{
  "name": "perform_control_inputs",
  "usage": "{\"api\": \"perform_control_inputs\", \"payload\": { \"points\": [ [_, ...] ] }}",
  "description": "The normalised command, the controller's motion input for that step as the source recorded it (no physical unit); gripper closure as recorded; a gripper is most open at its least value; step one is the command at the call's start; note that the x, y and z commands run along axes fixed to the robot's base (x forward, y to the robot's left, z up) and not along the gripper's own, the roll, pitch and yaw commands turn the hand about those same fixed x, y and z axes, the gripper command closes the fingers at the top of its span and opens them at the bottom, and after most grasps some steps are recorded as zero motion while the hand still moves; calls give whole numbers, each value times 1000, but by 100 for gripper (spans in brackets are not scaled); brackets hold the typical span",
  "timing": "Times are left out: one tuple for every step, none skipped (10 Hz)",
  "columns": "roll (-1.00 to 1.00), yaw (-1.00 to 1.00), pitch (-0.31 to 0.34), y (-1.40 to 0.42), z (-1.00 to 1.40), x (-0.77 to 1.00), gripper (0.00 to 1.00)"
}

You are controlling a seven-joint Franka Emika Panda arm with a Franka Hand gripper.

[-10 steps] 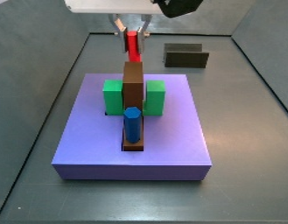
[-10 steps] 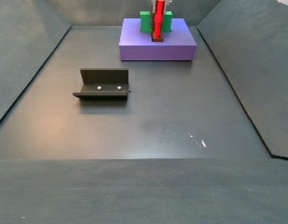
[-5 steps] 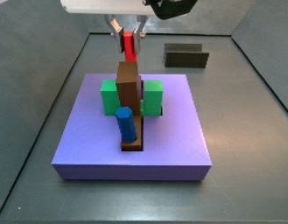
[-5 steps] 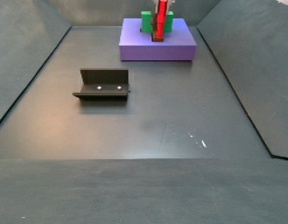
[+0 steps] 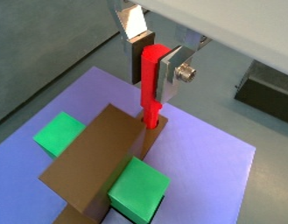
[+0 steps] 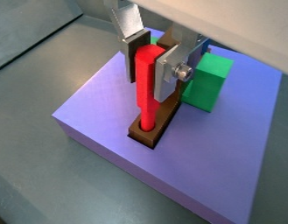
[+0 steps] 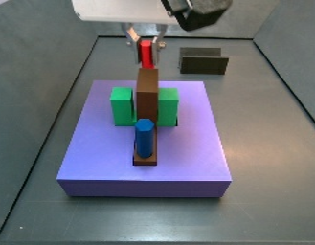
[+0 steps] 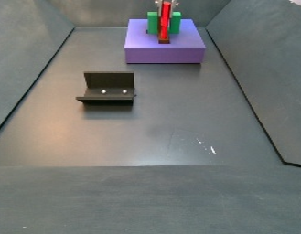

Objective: Pick up the red object. Move up. Move to above the board. Insert the red object.
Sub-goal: Insert the red object.

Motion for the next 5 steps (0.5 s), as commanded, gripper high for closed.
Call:
{"api": "perform_control_inputs", "payload": {
  "points": [
    [153,0,70,-71,-243,211,100],
    [203,0,76,-43,-263,180,100],
    [246,-14,89,0,-257,143,100],
    [283,-49,93,0,-280,100,100],
    [313,-83,123,0,-254,117,100]
  ]
}}
